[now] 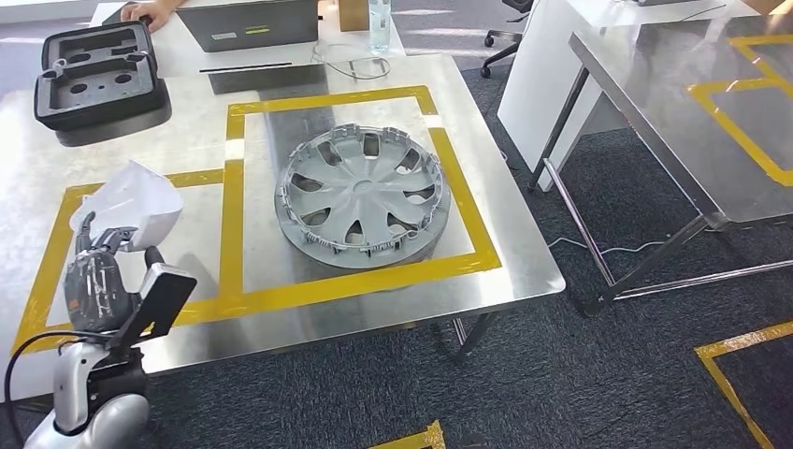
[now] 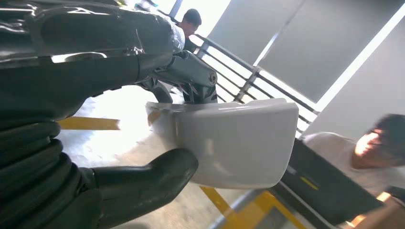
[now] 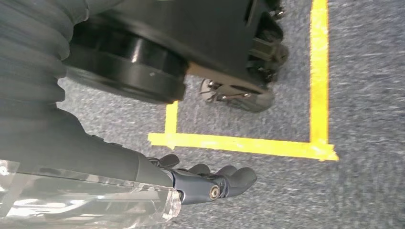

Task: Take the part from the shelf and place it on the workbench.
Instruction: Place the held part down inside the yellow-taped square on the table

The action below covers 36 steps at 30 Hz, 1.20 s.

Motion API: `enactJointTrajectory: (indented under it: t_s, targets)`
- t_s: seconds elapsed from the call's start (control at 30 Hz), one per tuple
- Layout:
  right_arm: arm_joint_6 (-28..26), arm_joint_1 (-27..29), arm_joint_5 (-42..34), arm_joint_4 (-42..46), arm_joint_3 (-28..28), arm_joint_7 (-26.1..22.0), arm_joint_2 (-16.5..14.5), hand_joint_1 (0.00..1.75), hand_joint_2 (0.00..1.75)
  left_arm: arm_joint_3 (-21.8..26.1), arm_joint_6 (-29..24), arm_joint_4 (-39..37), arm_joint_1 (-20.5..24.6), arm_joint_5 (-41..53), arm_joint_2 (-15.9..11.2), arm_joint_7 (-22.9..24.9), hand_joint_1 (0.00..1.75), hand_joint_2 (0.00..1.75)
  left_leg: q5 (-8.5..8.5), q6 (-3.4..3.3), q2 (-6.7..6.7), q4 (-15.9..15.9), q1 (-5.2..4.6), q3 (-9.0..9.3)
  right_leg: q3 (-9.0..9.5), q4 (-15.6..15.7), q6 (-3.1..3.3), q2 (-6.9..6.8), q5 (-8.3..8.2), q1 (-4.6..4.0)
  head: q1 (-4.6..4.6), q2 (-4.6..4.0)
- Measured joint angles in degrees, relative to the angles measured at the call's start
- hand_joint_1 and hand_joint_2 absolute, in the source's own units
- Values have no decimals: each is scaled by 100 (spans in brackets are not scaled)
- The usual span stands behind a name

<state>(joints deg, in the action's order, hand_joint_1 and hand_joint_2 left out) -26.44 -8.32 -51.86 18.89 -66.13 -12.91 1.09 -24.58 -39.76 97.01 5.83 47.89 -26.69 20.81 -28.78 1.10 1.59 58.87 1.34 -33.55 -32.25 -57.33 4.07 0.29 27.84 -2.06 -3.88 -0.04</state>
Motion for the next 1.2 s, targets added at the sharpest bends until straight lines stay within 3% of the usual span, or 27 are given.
enactJointTrajectory:
  t_s: [0.07,0.1,0.2,0.23,0.27,0.33,0.37,0.43,0.5,0.57,0.6,0.7,0.73,0.77,0.83,0.9,0.97,1.07,1.13,1.2]
  targets:
    - [-1,3,52,15,-27,35,9,0,175,131,-3,58,-82,-233,48,-633,175,175,-95,25,-82,68,-7,-28,108,226,9,-4,-105,17,-8,0]
    - [1,-1,74,17,-44,52,13,0,175,207,-5,85,-104,-356,66,-881,175,175,-226,37,-118,258,-12,-117,154,320,1,-9,-149,35,6,0]
    - [17,11,117,35,-103,103,16,0,175,377,-9,119,-136,-404,115,-1079,175,175,-644,115,-144,1175,17,-581,170,335,-40,-11,-142,49,88,0]
    - [23,18,132,44,-119,115,16,0,175,395,-8,122,-144,-270,124,-929,175,175,-635,148,-149,1305,31,-656,168,308,-64,-11,-121,57,105,0]
    - [28,22,146,51,-131,125,17,0,175,398,-8,125,-147,-90,126,-707,175,175,-520,184,-157,1240,47,-630,166,269,-96,-9,-94,71,114,0]
    - [32,20,158,57,-138,133,21,0,175,392,-7,127,-140,212,111,-263,175,175,-175,267,-186,667,88,-325,150,127,-189,2,1,111,142,0]
    - [32,15,160,59,-139,134,28,0,175,390,-7,131,-137,287,103,-119,175,175,-75,273,-192,395,101,-175,124,28,-241,11,63,118,174,0]
    - [28,8,160,60,-142,134,45,0,175,406,-9,148,-149,292,95,-1,175,175,-77,186,-188,177,95,-50,75,-109,-302,28,150,110,202,0]
    - [18,17,158,60,-144,135,57,0,175,452,-10,157,-189,229,95,31,175,175,-79,65,-186,178,87,-52,57,-134,-313,43,166,111,175,0]
    - [4,36,158,61,-147,147,83,0,175,545,-11,150,-256,120,98,22,175,175,-72,12,-203,171,95,-49,15,-240,-358,35,259,131,143,0]
    - [-5,43,156,62,-149,161,96,0,175,616,-11,147,-308,42,103,-30,175,175,-68,-9,-217,167,103,-48,-70,-438,-395,23,393,147,120,0]
    - [-35,79,142,63,-152,202,103,0,175,941,-11,109,-497,-186,173,-369,175,175,-74,-34,-264,165,97,-56,-540,-1489,-464,-8,901,191,35,0]
    - [-42,101,137,63,-152,207,103,0,175,1063,-11,87,-553,-242,216,-476,175,175,-79,-38,-273,165,92,-55,-642,-1702,-459,-9,942,196,15,0]
    - [-46,122,132,63,-152,209,103,0,175,1176,-11,64,-600,-300,262,-561,175,175,-82,-40,-276,165,86,-53,-657,-1713,-437,-9,871,195,-3,0]
    - [-54,145,121,63,-152,210,108,0,175,1384,-11,21,-659,-420,344,-669,175,175,-87,-41,-271,162,62,-44,-439,-1176,-345,-4,488,175,-36,0]
    - [-69,146,110,63,-151,211,139,0,175,1564,-14,-19,-689,-521,425,-722,175,175,-75,-28,-261,131,66,-39,-129,-451,-197,6,177,116,-33,0]
    - [-91,151,104,73,-152,211,180,0,175,1728,-23,-66,-734,-647,516,-752,175,175,-39,19,-256,81,101,-46,7,-107,-86,7,100,50,-39,0]
    - [-126,170,89,90,-152,211,213,0,175,1949,-31,-159,-819,-937,625,-819,175,175,3,122,-249,-11,120,-14,78,80,-70,-5,24,33,-82,0]
    - [-133,169,89,96,-153,211,225,0,87,2058,-34,-213,-843,-1093,651,-884,87,175,-171,149,-197,203,102,-116,166,277,-99,-25,-75,65,-50,0]
    - [-128,164,93,109,-159,211,231,0,0,2127,-37,-279,-859,-1190,675,-948,0,175,-522,146,-147,856,82,-437,189,339,-116,-35,-111,73,26,0]
